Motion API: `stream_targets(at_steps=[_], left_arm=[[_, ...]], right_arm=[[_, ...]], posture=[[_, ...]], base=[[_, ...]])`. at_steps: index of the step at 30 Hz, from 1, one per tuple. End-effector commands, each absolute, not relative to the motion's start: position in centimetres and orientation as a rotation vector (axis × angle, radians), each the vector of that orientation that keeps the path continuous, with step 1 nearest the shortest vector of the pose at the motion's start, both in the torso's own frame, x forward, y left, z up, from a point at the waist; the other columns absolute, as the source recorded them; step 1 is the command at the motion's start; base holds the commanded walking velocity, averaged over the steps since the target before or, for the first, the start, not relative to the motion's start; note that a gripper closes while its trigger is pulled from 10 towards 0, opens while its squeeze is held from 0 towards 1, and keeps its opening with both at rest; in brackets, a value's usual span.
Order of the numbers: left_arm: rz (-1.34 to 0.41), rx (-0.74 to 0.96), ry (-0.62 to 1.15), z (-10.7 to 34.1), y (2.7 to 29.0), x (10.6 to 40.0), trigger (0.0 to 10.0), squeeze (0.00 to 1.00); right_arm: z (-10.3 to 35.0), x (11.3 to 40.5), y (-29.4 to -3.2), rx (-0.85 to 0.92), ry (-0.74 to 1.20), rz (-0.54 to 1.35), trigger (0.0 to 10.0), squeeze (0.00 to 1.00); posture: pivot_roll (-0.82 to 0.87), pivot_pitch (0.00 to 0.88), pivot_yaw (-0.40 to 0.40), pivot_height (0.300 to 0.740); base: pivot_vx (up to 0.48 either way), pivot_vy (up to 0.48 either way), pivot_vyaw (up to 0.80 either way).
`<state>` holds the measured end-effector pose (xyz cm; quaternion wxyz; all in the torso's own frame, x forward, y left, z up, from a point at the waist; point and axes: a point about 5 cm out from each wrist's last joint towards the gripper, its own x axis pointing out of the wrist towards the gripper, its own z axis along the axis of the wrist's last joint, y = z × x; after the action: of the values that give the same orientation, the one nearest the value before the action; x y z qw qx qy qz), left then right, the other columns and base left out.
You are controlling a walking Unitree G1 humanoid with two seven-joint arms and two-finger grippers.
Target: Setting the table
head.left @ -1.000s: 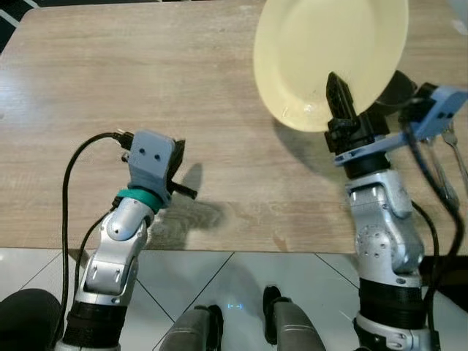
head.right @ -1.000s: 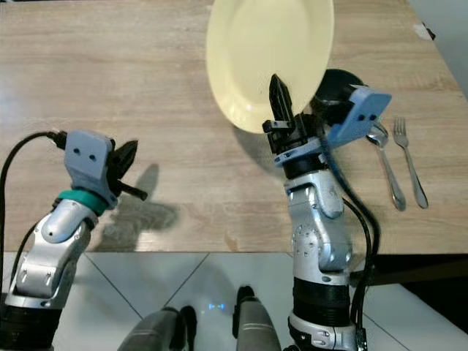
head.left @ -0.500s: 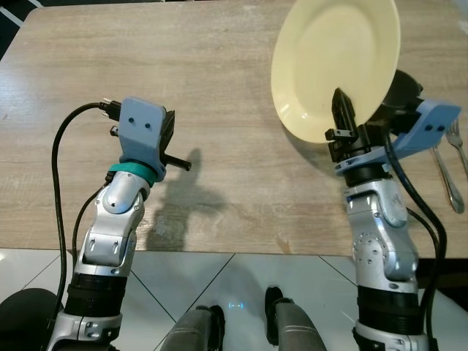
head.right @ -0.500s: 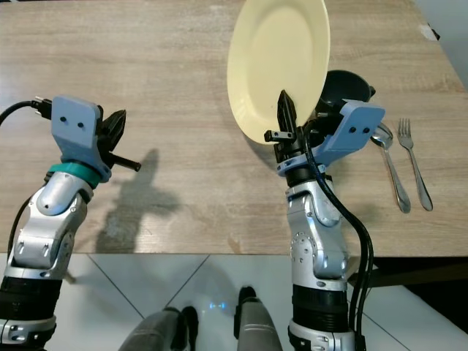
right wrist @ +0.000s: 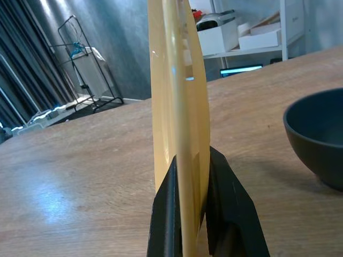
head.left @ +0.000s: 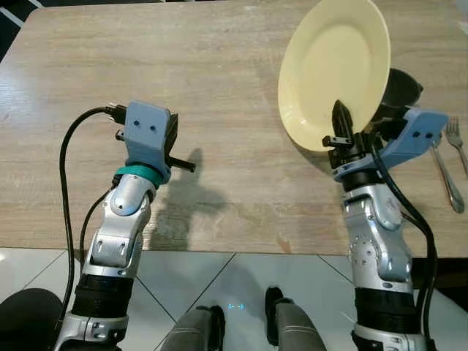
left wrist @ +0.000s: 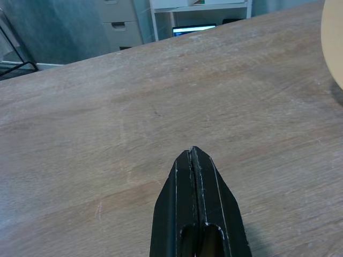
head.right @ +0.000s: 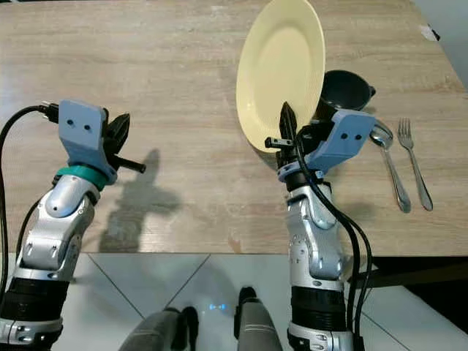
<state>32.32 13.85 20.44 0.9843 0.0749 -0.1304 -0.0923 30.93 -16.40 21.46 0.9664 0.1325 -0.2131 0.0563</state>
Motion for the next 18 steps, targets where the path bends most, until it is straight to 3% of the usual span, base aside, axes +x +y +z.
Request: stream_targets(at_steps=[1, 18], left_arm=[[-0.181, 0.157, -0.222, 19.3, 14.03, 32.17, 10.0, 0.0], [-0.189, 0.163, -0.227, 19.2, 13.92, 32.21, 10.0, 0.0]], right_arm=[[21.3, 30.87, -16.55, 0.267, -0.437, 0.102, 10.0, 0.0], [20.98, 31.12, -16.58, 0.26, -0.434, 0.089, 10.0, 0.0]], posture=[[-0.04, 0.163, 0.12, 0.74], [-0.04, 0.162, 0.123, 0.74]], base=[[-0.274, 0.0, 0.0], [-0.277, 0.0, 0.0]])
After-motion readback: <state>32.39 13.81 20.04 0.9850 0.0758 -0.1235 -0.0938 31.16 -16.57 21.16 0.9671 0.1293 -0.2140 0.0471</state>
